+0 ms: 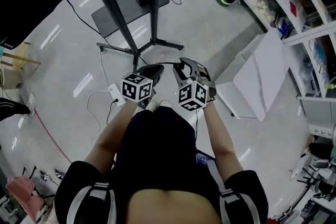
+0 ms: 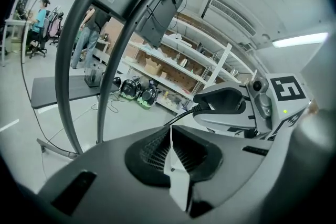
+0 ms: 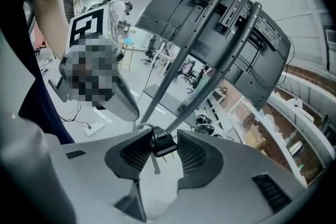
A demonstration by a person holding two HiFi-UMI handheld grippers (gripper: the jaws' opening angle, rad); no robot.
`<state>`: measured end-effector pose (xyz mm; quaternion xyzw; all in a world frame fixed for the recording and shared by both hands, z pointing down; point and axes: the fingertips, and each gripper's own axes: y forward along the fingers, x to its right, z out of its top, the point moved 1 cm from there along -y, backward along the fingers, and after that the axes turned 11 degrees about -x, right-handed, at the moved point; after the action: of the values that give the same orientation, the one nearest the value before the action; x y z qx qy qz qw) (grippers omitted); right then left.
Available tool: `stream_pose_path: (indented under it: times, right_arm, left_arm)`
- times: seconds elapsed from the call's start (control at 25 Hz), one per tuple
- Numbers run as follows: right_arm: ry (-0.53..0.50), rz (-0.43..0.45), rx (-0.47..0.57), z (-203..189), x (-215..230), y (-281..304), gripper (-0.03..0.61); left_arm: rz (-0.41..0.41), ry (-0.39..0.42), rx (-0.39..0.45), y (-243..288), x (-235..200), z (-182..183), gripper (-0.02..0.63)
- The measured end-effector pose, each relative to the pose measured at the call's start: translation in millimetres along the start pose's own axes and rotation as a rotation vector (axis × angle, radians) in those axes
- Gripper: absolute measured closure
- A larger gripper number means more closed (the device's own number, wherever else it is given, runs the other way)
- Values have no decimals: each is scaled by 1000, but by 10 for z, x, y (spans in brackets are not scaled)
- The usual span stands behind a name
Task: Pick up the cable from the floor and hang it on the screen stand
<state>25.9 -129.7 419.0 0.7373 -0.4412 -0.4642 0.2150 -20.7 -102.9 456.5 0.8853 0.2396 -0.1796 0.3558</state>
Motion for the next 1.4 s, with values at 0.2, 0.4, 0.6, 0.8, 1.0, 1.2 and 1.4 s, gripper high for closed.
stream_pose_path:
  times: [0.2,0.4,0.6,0.8,1.0,1.2,1.4]
  right_arm:
    - [-64,-122,32,153,185,-204,417]
    - [-110,-179,56,292,317,-335,419]
    - [-138,-224,80,414,455,-447,419]
    - [-136,-270,101,516,597,-547,420]
    - [-107,-280,126,595,718,-634,419]
    - [-77,-294,175,739,954,-760,419]
    - [-64,-307,232,1008,1304,-1001,419]
  left_arm:
    - [-20,53,43,-123,172,164,595]
    - [-35,63,81,-244,283,347,595]
    - [-46,81,117,-349,343,551,595]
    - [-39,90,140,-449,335,707,595]
    - [-56,108,116,-489,380,744,595]
    - [-60,152,121,-524,474,880,595]
    - [-52,200,157,-597,591,1186,595]
